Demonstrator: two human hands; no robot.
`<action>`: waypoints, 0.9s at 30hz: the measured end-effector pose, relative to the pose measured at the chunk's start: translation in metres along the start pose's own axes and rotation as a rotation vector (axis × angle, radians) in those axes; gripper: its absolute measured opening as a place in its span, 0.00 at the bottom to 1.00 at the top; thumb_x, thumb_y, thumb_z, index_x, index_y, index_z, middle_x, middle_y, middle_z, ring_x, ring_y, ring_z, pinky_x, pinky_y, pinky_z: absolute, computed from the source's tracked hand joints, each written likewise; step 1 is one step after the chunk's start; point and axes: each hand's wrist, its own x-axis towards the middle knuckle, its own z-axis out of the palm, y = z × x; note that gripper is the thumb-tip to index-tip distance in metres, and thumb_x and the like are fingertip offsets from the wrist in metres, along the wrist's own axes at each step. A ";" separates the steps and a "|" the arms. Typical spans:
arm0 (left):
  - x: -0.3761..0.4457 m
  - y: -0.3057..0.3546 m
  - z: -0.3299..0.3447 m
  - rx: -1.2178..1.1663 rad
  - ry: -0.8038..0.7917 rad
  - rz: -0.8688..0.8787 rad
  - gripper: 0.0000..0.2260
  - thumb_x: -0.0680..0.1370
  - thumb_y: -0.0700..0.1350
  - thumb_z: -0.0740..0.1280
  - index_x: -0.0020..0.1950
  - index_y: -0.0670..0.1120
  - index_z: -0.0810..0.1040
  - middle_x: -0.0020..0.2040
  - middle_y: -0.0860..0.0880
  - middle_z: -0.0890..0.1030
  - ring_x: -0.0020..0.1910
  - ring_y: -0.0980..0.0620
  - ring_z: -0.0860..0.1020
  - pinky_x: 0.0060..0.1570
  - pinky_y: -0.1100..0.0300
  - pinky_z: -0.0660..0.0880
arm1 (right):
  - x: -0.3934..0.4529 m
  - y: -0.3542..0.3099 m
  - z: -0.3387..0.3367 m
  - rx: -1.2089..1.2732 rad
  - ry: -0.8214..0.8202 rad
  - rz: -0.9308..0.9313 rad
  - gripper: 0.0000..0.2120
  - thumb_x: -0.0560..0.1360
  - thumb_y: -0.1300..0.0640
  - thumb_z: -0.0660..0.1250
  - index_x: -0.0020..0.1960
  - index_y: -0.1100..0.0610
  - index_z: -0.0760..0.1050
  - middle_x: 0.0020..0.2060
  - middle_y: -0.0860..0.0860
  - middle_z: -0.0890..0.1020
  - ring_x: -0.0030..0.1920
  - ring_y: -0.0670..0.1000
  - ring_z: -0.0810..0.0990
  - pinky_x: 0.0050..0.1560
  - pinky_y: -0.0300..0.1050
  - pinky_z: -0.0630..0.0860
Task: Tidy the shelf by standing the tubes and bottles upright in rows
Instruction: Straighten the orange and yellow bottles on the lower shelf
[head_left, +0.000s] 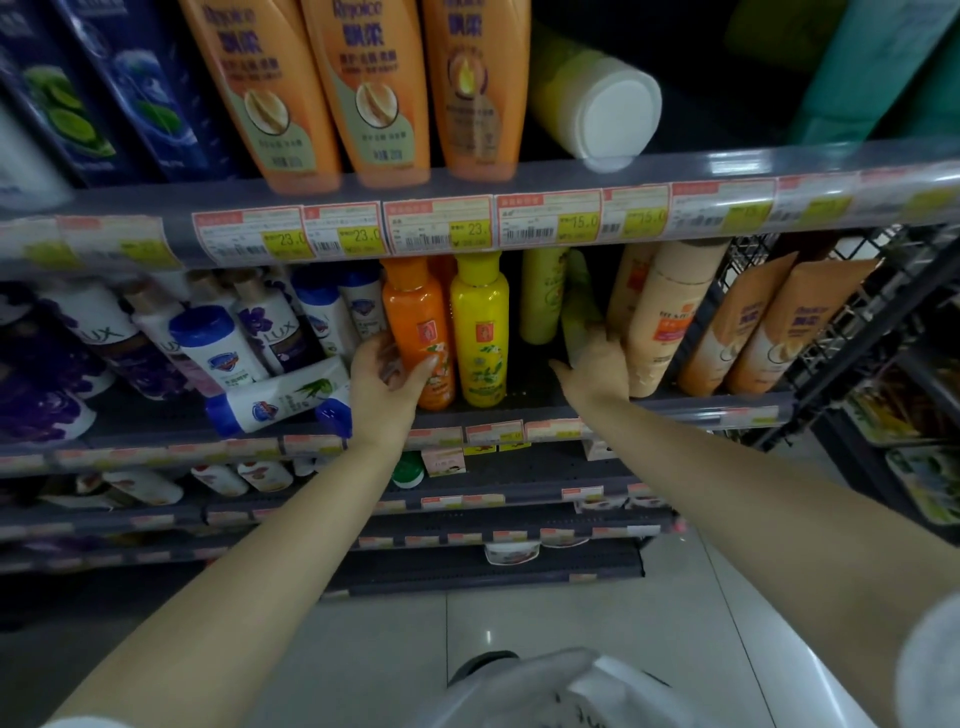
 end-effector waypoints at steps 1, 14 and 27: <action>-0.002 0.001 0.000 0.006 0.003 0.009 0.25 0.72 0.42 0.73 0.67 0.41 0.69 0.59 0.51 0.76 0.53 0.64 0.75 0.50 0.77 0.71 | 0.001 -0.001 0.002 -0.021 0.017 -0.002 0.29 0.73 0.54 0.70 0.68 0.64 0.63 0.63 0.62 0.70 0.62 0.62 0.70 0.59 0.52 0.69; -0.010 -0.010 -0.006 0.008 0.089 -0.031 0.28 0.70 0.48 0.74 0.67 0.44 0.69 0.64 0.48 0.74 0.62 0.54 0.73 0.63 0.56 0.71 | 0.000 0.007 0.021 0.039 0.095 0.040 0.30 0.73 0.59 0.69 0.69 0.65 0.61 0.63 0.63 0.68 0.61 0.63 0.70 0.61 0.52 0.69; -0.013 -0.002 0.003 0.007 0.104 -0.021 0.21 0.71 0.46 0.73 0.60 0.52 0.69 0.56 0.55 0.75 0.56 0.61 0.74 0.60 0.61 0.72 | 0.005 -0.001 0.032 0.292 0.134 0.171 0.30 0.72 0.56 0.71 0.65 0.67 0.61 0.60 0.65 0.70 0.57 0.65 0.74 0.54 0.53 0.73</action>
